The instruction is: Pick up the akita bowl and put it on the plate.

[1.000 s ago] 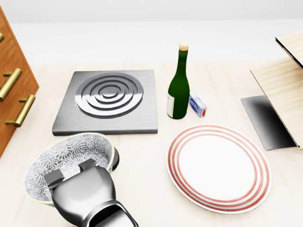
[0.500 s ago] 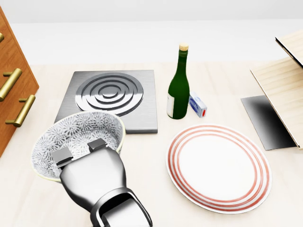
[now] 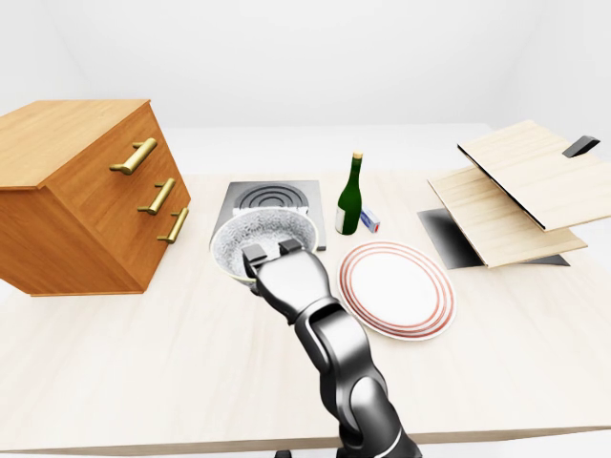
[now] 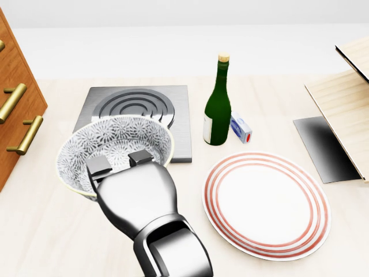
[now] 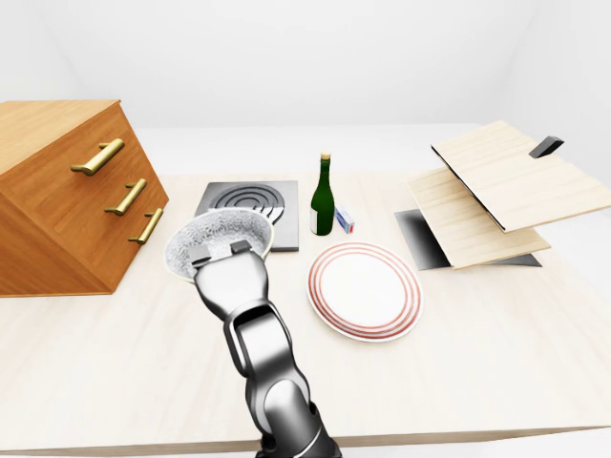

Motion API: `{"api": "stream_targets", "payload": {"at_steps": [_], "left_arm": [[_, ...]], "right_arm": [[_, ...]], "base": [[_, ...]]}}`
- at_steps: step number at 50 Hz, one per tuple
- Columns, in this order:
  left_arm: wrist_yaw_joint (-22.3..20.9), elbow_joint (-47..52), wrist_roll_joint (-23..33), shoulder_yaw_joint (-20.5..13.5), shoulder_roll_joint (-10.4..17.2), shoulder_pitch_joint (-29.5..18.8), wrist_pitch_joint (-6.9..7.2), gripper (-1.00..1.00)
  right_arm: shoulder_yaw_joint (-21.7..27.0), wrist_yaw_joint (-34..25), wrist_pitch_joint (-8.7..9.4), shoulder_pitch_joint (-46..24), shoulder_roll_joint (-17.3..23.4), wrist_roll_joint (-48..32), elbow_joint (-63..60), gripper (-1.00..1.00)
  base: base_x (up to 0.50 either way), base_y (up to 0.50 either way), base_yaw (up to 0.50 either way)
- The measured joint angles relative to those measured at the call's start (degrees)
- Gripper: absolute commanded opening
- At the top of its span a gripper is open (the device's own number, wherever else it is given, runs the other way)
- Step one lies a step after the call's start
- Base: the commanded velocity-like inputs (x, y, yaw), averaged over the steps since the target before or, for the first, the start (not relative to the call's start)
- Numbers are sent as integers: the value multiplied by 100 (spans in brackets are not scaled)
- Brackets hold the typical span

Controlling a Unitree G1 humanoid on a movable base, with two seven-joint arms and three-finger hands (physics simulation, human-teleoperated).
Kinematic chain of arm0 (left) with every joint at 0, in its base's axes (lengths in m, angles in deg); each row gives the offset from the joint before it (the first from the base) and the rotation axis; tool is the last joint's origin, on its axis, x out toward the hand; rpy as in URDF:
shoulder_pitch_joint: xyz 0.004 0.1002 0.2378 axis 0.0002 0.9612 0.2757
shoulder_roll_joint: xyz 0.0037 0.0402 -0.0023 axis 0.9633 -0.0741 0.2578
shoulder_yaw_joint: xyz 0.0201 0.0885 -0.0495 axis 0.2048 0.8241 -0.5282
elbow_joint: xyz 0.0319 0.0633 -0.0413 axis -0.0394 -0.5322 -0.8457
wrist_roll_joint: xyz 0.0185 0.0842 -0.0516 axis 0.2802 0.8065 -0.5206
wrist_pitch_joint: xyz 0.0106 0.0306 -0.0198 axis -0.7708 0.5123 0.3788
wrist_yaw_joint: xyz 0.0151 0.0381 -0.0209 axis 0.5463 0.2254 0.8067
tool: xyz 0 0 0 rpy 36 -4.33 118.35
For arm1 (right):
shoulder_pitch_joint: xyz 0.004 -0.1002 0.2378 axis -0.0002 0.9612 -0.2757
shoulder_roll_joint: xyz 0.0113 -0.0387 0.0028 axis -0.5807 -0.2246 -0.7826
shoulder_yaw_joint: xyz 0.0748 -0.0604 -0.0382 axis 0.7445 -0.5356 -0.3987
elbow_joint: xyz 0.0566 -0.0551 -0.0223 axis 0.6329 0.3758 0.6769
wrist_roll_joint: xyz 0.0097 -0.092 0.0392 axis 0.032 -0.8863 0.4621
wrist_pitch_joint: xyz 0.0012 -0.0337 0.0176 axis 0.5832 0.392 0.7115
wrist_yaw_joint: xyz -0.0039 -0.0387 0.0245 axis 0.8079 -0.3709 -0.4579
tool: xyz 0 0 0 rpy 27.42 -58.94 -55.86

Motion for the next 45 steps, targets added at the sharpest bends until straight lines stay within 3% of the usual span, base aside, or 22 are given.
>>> {"api": "stream_targets", "payload": {"at_steps": [31, 45], "left_arm": [[8, -80, -4, 24, 17, 1, 0, 100], [22, -325, 38, 277, -32, -74, 0, 100]], "right_arm": [[612, 0, 1, 192, 534, 346, -773, -100], [796, 0, 1, 493, 805, 530, -1187, -100]], "base": [[0, 0, 0], [0, 0, 0]]}}
